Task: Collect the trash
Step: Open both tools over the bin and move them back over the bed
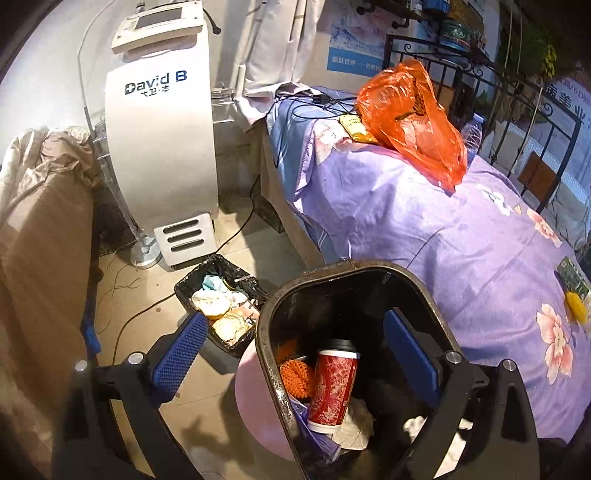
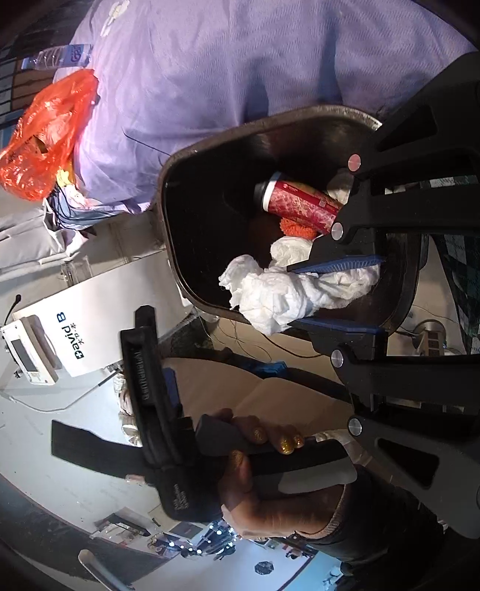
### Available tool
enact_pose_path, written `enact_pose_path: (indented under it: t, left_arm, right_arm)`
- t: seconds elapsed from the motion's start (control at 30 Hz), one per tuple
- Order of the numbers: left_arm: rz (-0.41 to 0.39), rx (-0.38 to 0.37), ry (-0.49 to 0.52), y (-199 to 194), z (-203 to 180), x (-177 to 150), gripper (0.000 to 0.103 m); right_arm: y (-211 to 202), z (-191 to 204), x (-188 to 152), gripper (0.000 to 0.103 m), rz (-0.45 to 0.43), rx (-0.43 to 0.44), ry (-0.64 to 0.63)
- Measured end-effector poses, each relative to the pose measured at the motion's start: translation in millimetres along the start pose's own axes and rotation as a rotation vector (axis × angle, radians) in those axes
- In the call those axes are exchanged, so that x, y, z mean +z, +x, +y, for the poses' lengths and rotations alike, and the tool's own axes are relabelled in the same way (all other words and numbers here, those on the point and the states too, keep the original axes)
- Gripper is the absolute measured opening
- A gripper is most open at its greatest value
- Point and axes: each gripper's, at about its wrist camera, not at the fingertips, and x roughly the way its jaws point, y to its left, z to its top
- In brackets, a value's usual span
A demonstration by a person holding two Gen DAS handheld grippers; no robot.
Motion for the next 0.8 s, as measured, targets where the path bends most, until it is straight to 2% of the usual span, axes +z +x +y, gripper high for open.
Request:
enact_pose_path:
  t: [0.27,0.37,0.43,0.5,0.8]
  left_arm:
    - [-0.023,-0.003,-0.047,-1,14,6,0.096]
    - [-0.028,0.001,-0.053,-1,16,8,0.096]
    - [-0.034,0.0,-0.057,-2,18,9,0.096]
    - [-0.037,-0.003,-0.058,-2,18,10,0.096]
    - [-0.042,-0.032,-0.025,-3,3,8,0.097]
  right_arm:
    - [39,-3,7,0.024,0.087,-0.007,0.023]
    - [45,-5,11,0.03,0.082,-0.006,0.045]
    - [45,-9,13,0.053,0.073,0.007,0.073]
    - [38,-11,10,0.065,0.048,0.027,0.087]
    - [12,-9,8,0.072,-0.029,0.015,0.07]
